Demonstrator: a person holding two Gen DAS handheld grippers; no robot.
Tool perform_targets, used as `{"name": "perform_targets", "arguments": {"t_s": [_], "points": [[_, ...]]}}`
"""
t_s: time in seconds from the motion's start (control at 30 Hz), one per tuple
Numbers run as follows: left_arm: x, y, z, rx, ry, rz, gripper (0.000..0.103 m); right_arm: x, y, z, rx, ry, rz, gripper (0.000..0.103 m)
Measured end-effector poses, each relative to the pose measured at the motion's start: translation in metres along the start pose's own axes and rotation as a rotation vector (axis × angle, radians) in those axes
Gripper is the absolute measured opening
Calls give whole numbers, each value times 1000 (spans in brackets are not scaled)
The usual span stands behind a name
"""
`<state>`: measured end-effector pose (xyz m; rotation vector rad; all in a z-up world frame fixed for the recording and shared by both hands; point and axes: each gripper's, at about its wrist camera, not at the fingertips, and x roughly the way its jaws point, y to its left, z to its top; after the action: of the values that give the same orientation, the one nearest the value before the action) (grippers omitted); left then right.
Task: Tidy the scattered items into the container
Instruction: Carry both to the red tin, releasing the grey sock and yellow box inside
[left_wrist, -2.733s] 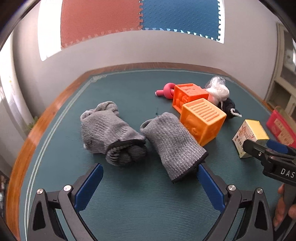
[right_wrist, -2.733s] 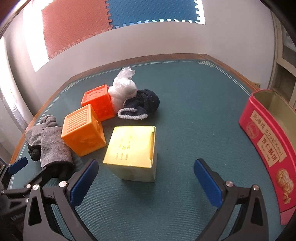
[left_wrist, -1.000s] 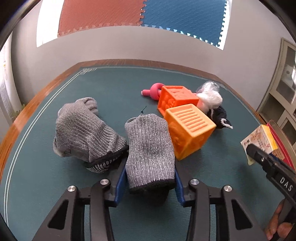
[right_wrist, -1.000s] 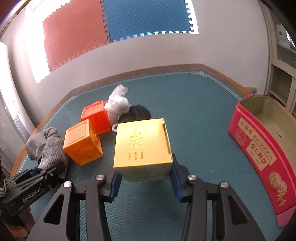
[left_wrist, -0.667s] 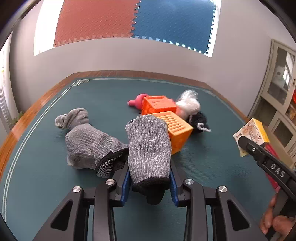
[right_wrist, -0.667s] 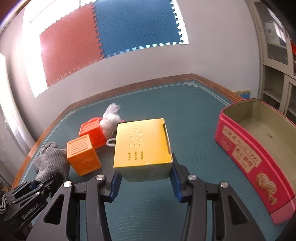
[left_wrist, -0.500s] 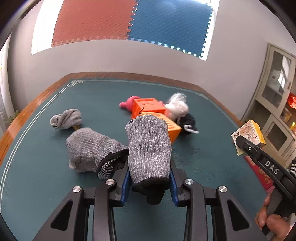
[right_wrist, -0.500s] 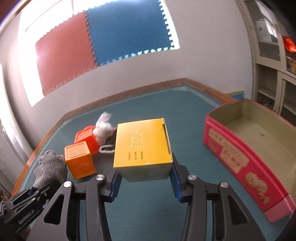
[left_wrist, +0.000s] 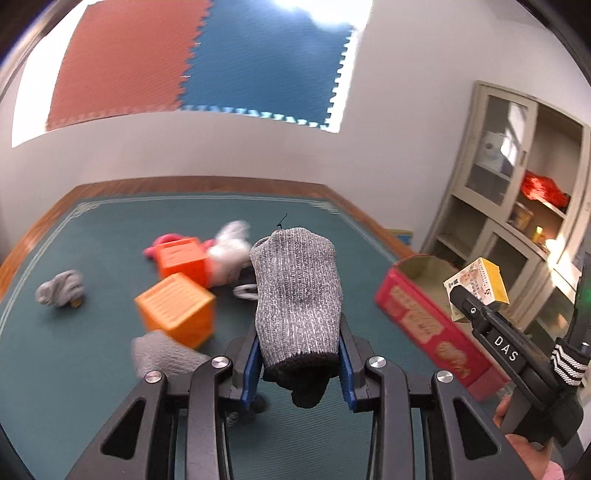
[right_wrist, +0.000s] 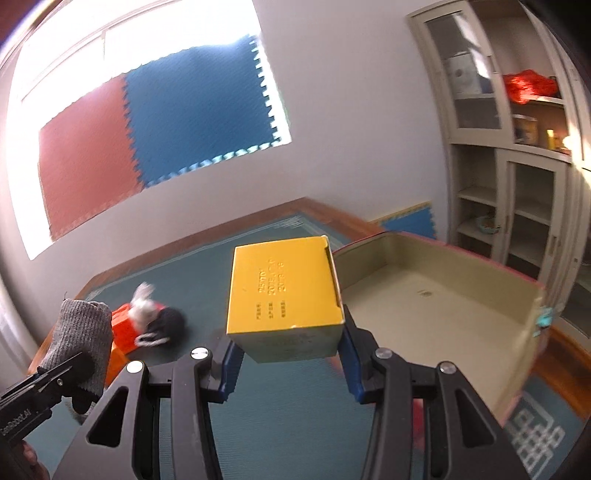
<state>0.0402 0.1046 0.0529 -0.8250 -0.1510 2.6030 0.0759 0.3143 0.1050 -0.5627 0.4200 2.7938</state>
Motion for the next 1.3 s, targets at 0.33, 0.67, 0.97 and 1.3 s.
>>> {"name": "perform_targets", "arguments": {"t_s": [0.33,0.67,0.97,1.3], "points": [[23,-87,21,93,9,-167,36,-11,-56,15,53,-30,-112,50],[63,-150,30,123,104,-305,36,-18,-91,13,84,-23,-169,50],[83,-181,23,151,153,-385,44,-17,-119,11,129,-9,-205,50],[88,-182,22,133,154,-387,54,-15,-127,8,149,-7,-218,50]]}}
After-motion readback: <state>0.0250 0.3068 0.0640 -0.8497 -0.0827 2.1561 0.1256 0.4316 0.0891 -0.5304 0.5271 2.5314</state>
